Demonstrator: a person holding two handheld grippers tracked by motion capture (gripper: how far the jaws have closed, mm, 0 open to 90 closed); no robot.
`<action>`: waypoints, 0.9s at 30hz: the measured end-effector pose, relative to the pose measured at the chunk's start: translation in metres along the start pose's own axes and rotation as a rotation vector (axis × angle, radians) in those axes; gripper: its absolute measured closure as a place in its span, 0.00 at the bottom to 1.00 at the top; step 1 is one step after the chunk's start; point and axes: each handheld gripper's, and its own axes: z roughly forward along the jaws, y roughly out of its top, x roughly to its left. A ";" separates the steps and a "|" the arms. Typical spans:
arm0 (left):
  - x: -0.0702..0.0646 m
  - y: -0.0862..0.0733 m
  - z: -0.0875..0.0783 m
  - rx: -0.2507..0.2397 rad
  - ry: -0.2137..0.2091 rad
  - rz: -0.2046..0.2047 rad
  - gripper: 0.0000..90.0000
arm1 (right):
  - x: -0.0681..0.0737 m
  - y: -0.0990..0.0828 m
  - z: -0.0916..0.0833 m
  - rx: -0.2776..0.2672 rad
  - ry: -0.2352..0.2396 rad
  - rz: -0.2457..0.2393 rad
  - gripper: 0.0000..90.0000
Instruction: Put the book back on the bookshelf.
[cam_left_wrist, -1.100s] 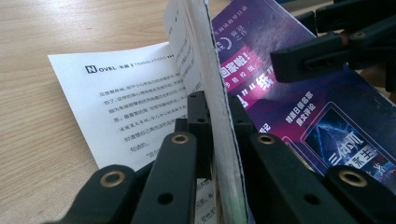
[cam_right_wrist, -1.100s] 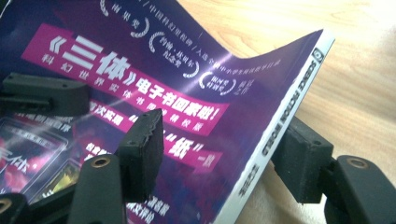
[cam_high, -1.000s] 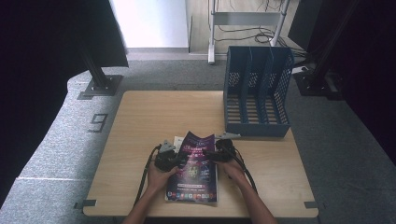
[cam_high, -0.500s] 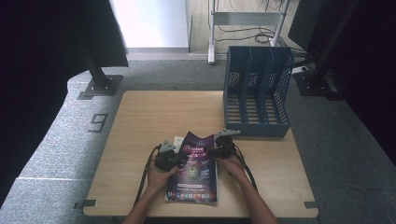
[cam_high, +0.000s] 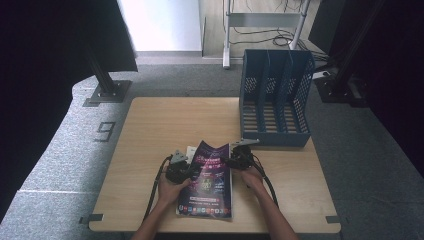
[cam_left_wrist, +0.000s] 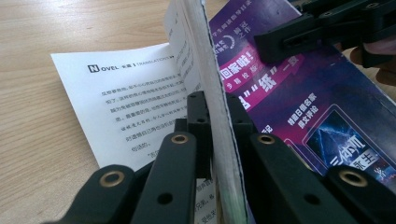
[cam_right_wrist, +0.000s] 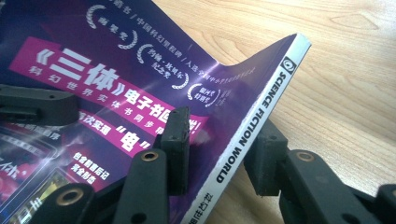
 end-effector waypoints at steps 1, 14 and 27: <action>0.000 0.000 0.000 0.000 0.000 0.000 0.93 | 0.000 0.000 -0.001 -0.002 0.002 -0.001 0.71; -0.002 0.004 -0.008 -0.045 -0.032 -0.006 0.93 | 0.008 0.000 -0.024 -0.083 0.018 -0.045 0.73; -0.005 0.008 -0.016 -0.091 -0.037 0.008 0.93 | 0.014 0.001 -0.037 -0.150 0.018 -0.082 0.73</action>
